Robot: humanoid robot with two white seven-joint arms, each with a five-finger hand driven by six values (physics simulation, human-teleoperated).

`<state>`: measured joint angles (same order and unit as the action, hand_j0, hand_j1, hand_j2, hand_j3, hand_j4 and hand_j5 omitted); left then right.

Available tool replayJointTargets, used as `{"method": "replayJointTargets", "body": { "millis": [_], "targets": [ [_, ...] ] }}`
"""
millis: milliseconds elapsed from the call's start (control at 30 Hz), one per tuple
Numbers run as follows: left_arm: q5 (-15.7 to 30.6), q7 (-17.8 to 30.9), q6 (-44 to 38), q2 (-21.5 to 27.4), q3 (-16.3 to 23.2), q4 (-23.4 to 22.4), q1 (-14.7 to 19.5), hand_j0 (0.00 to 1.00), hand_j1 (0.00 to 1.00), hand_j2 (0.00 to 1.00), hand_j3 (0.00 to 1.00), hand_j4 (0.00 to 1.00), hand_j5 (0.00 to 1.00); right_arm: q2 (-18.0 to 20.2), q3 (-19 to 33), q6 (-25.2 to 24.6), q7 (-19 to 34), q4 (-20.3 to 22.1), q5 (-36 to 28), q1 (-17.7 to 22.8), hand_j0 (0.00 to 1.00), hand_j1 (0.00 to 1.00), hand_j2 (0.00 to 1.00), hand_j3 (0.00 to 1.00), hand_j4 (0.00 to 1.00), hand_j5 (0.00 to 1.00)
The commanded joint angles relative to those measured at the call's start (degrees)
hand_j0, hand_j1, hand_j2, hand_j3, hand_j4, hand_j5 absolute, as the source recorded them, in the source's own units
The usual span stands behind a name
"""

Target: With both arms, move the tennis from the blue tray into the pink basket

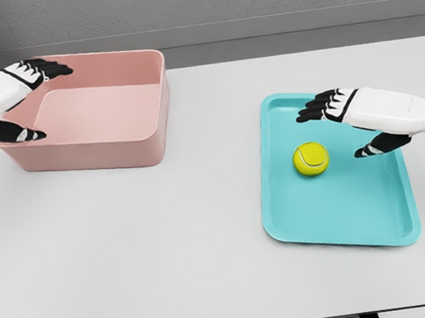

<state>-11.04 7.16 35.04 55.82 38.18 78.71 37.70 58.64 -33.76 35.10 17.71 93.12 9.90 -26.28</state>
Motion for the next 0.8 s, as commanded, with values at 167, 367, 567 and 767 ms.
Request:
{"method": "replayJointTargets", "body": {
  "millis": [167,367,567,767],
  "targets": [
    [4.09,0.13,-0.04,1.84,9.19,2.68,0.35,1.00,1.00,1.00,1.00,1.00,1.00,-0.80,-0.17,-0.10,3.82,-1.98,0.47,-0.88,1.00,1.00,1.00,1.00,1.00,1.00],
    [6.03,0.31,-0.04,5.35,11.39,4.52,0.27,1.00,1.00,1.00,1.00,1.00,1.00,-1.24,-1.22,-0.10,6.81,-2.24,1.52,-0.88,1.00,1.00,1.00,1.00,1.00,1.00],
    [5.76,0.84,-0.04,6.32,13.76,6.54,0.18,1.00,1.00,1.00,1.00,1.00,1.00,-3.53,-1.13,-0.10,6.81,-3.03,4.25,-2.37,1.00,1.00,1.00,1.00,1.00,1.00],
    [5.50,1.10,-0.04,6.23,13.67,6.54,-0.52,1.00,1.00,1.00,1.00,1.00,1.00,-8.01,-5.00,-0.10,9.71,-5.49,6.80,-5.89,1.00,1.00,1.00,1.00,1.00,1.00]
  ]
}}
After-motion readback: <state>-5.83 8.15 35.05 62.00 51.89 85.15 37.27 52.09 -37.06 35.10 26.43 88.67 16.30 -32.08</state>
